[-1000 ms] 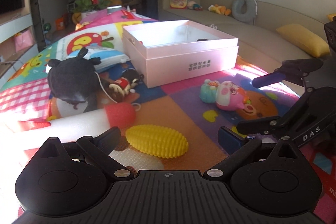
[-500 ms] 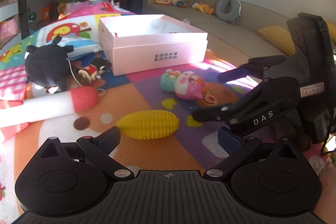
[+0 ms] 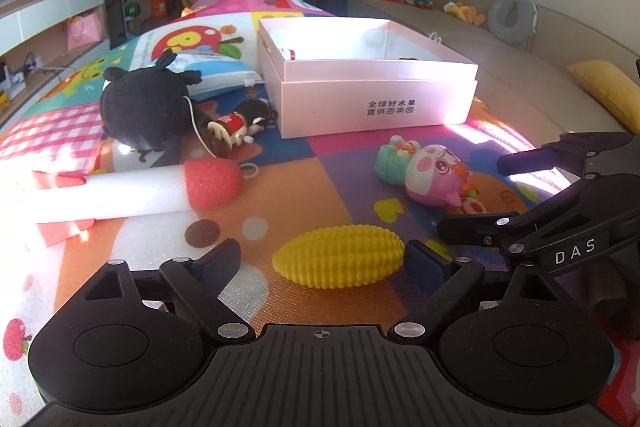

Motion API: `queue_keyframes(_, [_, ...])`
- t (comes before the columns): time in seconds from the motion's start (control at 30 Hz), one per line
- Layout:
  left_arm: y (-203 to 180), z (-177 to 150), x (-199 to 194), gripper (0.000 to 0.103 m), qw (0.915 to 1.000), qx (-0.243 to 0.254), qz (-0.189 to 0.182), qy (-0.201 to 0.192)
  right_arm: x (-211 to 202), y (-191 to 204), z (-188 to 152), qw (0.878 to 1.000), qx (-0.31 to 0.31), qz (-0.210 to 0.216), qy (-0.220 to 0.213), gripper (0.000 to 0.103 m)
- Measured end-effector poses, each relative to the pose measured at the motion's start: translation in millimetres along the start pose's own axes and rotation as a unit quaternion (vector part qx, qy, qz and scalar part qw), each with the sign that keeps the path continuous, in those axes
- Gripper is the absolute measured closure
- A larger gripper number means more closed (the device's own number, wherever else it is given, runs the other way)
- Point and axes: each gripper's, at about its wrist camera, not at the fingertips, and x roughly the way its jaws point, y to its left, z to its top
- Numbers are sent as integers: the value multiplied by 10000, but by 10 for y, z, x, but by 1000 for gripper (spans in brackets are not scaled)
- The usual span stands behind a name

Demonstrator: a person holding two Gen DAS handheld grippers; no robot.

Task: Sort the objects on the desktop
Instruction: 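Lift the pink pig with the right tool while the left tool grasps the yellow corn toy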

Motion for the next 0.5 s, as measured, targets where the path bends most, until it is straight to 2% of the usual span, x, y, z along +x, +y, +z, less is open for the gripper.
queue_keyframes(0.1, [4,-5,-13,20,9999,-56,154,-21,14,-28,4,9999,91,-43,31,0])
queue_keyframes(0.17, [15,-21,-19,20,9998,-12,196,-24,6,-25,-3,10000,69,-42,10,0])
queue_keyframes(0.33, [80,-87,-63,9,9989,96,451,-50,1,-1,-5,10000,2,-79,-4,0])
queue_keyframes(0.5, [235,-97,-94,9,9973,-168,713,-66,4,6,-11,10000,-4,-98,7,0])
